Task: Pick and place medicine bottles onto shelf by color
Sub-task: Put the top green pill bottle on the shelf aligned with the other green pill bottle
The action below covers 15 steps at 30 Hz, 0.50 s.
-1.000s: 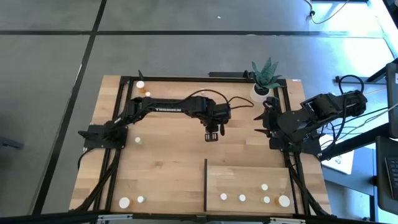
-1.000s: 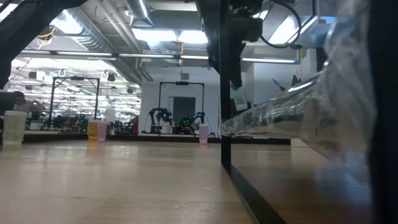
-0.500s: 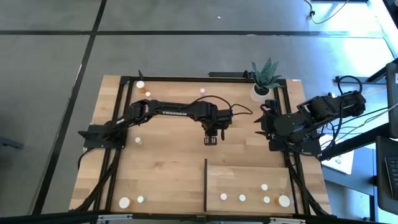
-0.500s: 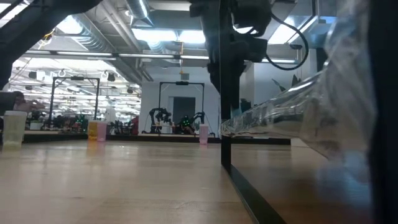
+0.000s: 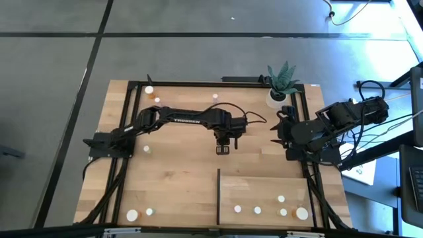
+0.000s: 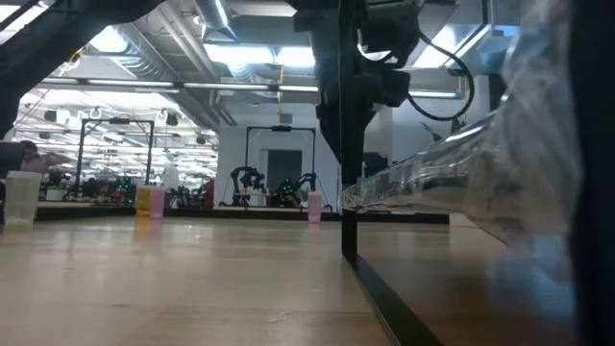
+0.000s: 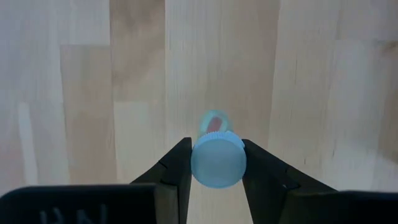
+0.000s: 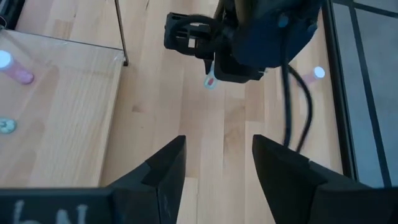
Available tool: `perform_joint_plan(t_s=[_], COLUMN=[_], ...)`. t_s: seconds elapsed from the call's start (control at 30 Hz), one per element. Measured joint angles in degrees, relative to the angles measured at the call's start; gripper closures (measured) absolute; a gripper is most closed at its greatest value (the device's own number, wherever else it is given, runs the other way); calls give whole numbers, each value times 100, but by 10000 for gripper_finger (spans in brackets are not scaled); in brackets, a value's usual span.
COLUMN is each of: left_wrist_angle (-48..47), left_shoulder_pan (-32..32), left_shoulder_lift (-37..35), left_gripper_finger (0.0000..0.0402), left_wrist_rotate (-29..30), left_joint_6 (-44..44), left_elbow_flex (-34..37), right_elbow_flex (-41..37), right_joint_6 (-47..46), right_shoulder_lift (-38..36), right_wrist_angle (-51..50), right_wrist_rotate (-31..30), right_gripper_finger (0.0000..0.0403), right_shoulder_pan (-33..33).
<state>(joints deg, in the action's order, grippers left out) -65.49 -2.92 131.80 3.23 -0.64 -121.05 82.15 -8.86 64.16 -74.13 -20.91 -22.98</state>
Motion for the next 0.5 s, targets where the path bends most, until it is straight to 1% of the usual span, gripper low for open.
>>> perform_joint_plan(t_s=[0.37, 0.5], left_wrist_angle=[-57, 46], left_shoulder_pan=[0, 9], left_shoulder_lift=[68, 114], left_gripper_finger=[299, 299], left_wrist_rotate=[-9, -274], left_joint_6=[13, 15], left_elbow_flex=[-5, 43], right_elbow_flex=[0, 0], right_joint_6=[-5, -7], right_shoulder_lift=[-2, -2], right_wrist_angle=[4, 6], right_wrist_rotate=[0, 0], right_gripper_finger=[216, 216], right_shoulder_pan=[0, 0])
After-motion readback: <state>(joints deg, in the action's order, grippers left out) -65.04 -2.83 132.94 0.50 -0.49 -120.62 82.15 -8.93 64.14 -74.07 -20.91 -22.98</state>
